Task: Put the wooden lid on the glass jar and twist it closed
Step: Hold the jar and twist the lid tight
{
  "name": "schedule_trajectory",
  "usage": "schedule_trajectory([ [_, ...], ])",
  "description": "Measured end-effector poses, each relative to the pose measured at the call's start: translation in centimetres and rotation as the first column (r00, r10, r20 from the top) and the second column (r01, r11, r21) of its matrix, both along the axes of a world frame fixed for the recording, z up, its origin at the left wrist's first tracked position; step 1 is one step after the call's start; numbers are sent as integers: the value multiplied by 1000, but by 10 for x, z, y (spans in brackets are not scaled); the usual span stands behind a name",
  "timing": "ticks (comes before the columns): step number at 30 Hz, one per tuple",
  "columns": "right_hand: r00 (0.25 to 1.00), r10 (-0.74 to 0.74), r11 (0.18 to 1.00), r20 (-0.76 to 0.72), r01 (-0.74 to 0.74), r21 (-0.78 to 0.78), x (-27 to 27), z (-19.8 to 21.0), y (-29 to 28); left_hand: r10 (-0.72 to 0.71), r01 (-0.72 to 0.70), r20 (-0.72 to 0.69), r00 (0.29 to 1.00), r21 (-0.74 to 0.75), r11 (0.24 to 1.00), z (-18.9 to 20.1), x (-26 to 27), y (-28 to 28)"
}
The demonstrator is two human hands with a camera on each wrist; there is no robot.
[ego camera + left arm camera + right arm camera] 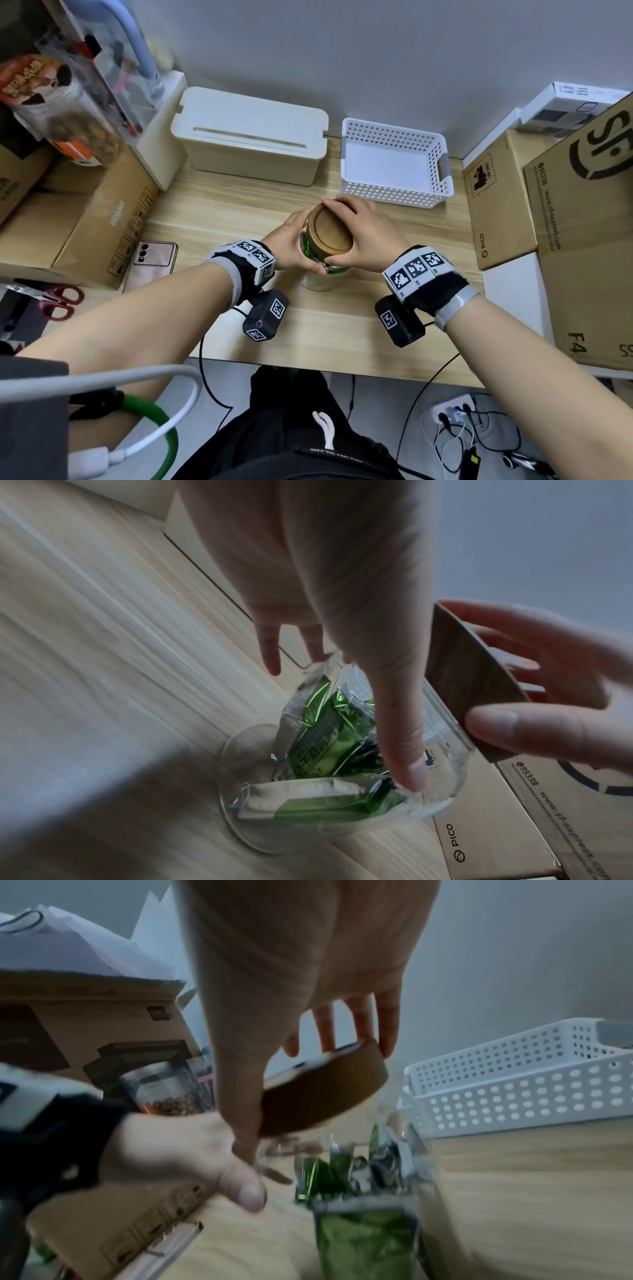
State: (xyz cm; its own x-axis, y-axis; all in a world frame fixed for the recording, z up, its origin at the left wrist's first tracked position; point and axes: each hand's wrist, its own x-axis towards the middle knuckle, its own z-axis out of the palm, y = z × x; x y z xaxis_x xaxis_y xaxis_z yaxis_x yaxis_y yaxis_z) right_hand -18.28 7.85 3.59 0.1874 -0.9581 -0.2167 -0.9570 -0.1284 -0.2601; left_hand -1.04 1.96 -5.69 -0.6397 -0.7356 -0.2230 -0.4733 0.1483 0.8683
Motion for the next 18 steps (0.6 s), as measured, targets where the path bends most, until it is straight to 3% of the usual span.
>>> schedule_trajectory([
  [7, 968, -229, 968, -102, 216, -126, 26, -17, 8, 5, -5, -16, 1000, 2, 1000, 3, -1, 1],
  [9, 979, -201, 977, -41, 198, -73, 20, -16, 4, 2, -2, -17, 1000, 14, 1000, 3, -1, 1],
  [13, 990, -5, 991, 144, -14, 134, -8, -5, -9, 3, -3, 1, 1000, 25, 1000, 2, -1, 0],
  [15, 990, 21, 993, 137, -36, 111, -12, -4, -10, 4, -4, 2, 1000, 30, 1000, 2, -1, 0],
  [18, 996, -53, 999, 66, 54, -2, -2, -7, -2, -1, 1, -6, 1000, 24, 1000, 3, -1, 1],
])
